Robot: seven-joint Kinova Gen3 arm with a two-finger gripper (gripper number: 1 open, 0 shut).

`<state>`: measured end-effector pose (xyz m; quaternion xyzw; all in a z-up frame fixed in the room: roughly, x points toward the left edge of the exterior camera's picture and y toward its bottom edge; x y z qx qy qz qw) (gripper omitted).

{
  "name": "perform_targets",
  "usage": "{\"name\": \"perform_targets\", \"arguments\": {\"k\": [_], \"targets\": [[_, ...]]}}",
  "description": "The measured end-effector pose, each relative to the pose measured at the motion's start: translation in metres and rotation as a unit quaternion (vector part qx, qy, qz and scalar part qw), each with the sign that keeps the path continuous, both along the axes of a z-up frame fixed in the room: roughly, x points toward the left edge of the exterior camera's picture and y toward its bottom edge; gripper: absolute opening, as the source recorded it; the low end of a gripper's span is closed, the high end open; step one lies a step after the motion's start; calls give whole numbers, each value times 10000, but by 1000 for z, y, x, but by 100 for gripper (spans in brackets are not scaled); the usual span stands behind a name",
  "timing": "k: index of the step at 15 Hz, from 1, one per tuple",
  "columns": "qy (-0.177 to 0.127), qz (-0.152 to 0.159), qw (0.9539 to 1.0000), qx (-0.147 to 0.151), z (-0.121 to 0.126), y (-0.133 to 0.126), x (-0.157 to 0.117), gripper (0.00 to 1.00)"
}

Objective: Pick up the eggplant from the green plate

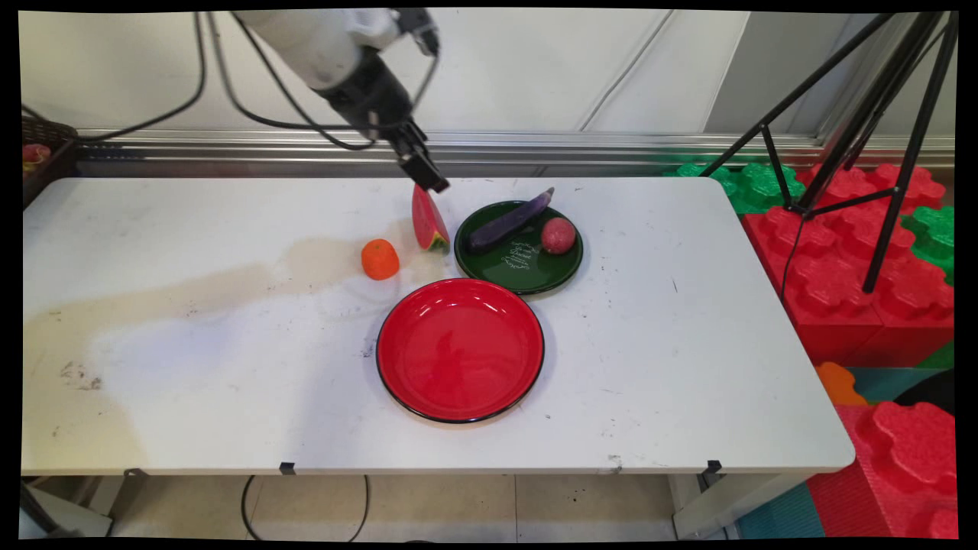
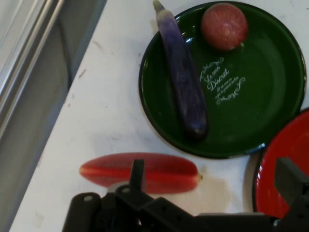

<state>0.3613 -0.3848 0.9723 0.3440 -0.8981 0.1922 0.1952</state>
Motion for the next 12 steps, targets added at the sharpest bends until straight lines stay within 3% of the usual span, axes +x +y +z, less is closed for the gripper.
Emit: {"name": "perform_targets", "arguments": {"k": [5, 12], "targets": [[-9, 286, 9995, 118, -38, -40, -33, 100], [-60, 489, 9982, 336, -87, -76, -63, 100]]}}
